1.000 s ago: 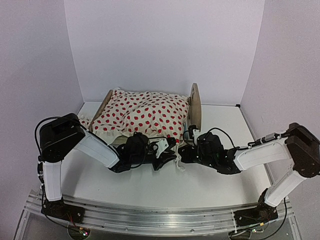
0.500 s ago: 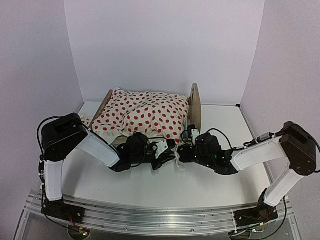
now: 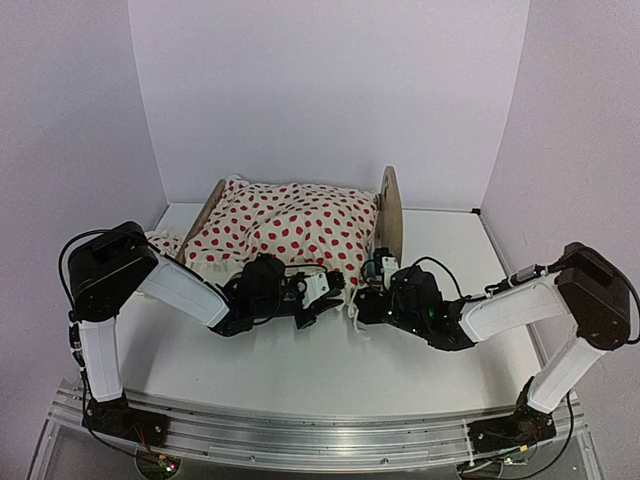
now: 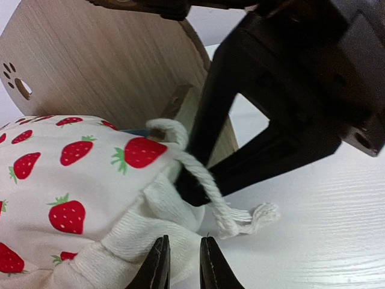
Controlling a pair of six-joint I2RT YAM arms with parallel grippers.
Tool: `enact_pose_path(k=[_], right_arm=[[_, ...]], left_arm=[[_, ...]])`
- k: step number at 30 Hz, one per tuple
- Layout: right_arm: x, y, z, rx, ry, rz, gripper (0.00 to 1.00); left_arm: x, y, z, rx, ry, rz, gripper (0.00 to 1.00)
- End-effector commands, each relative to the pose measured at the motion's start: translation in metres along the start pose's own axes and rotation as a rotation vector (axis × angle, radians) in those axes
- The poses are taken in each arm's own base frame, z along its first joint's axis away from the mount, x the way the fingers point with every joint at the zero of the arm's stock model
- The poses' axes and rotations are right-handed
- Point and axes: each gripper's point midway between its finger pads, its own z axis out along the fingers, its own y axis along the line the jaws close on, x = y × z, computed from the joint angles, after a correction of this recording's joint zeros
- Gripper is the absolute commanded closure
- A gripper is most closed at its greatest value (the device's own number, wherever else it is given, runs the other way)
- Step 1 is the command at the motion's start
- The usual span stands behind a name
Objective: Set up the pet bed
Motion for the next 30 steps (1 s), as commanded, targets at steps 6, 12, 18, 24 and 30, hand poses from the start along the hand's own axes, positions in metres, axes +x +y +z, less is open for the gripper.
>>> enact_pose_path(k=[6,12,18,24,30], right_arm=[[-0.016,0.015,0.001,-0.048,-0.056,0.0,1.0],[-0.019,0.022,0.003,-0.079,-0.058,-0.004,1.0],[-0.019,0.025,0.003,-0.105,-0.066,0.035,1.0],[-0.016,0.026,0.004,-0.118,-0.065,0.069,1.0],[-0.007,0.024,0.008,-0.115,-0.039,0.12,1.0]], left_arm=[[-0.018,0.009,0.019,0.009,-0.085,0.02,0.85],[-0.019,0.001,0.017,0.051,-0.094,-0.034,0.82],[-0.027,0.001,0.018,0.053,-0.119,-0.043,0.8],[-0.029,0.001,0.014,0.045,-0.121,-0.063,0.77],[-0.035,0.0,0.008,0.044,-0.128,-0.086,0.73]])
